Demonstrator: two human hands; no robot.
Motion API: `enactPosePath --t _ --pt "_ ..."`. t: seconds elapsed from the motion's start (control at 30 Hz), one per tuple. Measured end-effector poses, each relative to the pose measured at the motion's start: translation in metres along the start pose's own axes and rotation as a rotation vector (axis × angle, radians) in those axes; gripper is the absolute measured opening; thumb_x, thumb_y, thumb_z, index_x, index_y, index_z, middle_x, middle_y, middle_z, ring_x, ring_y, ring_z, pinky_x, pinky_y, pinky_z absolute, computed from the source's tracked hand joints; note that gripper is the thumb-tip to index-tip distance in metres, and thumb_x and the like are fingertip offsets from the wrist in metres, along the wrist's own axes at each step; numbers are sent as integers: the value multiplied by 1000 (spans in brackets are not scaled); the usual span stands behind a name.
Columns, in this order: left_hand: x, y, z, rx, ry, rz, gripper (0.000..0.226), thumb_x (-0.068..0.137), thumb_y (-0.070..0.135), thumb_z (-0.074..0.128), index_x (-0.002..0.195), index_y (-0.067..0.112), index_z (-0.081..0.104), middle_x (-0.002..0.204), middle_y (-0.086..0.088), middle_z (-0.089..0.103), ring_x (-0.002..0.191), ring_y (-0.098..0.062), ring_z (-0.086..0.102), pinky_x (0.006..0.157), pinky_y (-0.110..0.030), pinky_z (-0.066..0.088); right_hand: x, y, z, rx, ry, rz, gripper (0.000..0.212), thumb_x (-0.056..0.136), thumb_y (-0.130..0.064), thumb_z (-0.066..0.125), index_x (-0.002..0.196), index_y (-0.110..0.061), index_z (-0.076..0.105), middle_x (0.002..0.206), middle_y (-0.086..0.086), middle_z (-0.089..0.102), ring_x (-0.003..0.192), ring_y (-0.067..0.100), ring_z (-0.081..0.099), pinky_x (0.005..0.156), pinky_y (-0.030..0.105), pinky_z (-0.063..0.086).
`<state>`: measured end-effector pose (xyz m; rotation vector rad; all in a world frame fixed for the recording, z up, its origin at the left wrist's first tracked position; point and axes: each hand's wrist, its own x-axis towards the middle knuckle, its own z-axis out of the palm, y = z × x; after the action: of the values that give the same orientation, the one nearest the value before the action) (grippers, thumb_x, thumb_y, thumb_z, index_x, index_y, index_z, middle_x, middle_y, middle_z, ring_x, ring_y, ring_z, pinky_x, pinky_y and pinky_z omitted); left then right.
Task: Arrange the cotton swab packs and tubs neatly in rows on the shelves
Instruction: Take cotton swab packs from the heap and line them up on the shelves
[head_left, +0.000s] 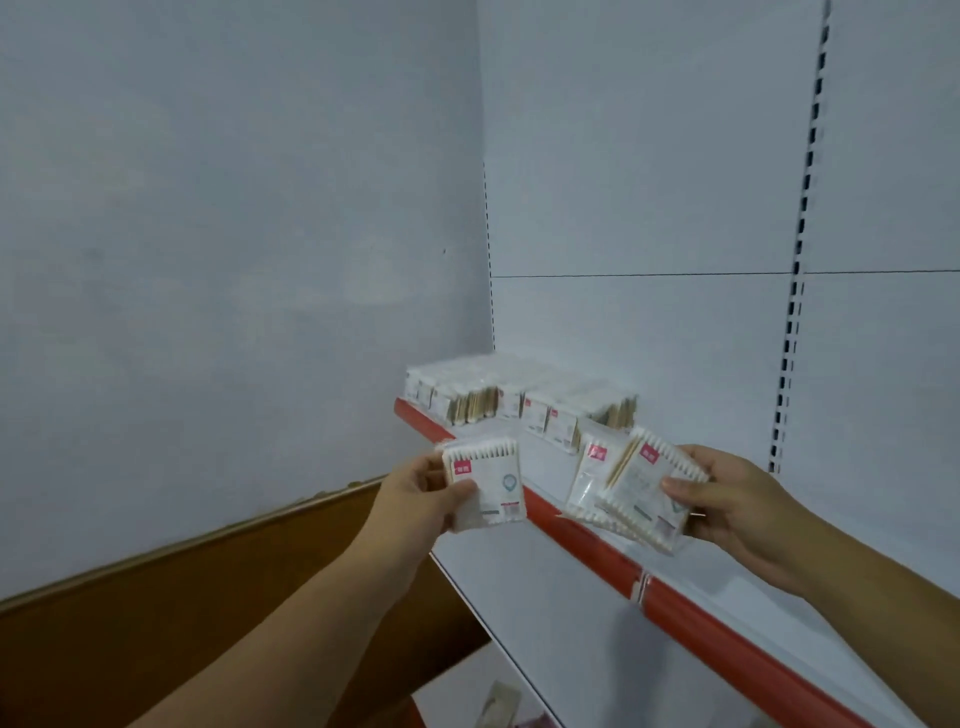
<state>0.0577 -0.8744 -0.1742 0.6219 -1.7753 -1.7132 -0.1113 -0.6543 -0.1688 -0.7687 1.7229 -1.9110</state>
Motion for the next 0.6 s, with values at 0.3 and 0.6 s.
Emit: enactPosePath --t 0.3,0.6 --pt "218 -56 -5 229 6 159 29 92 13 62 120 20 60 110 2 68 92 -15 68 63 -27 60 116 55 36 -276 284 -9 16 87 4 61 99 -6 63 85 10 73 79 24 71 66 29 57" --pt "384 -92 7 479 -181 371 55 94 11 54 141 31 35 114 0 65 95 -17 61 76 -30 48 247 88 100 -426 553 44 21 83 0 69 100 -12 62 86 7 72 81 24 70 79 43 58"
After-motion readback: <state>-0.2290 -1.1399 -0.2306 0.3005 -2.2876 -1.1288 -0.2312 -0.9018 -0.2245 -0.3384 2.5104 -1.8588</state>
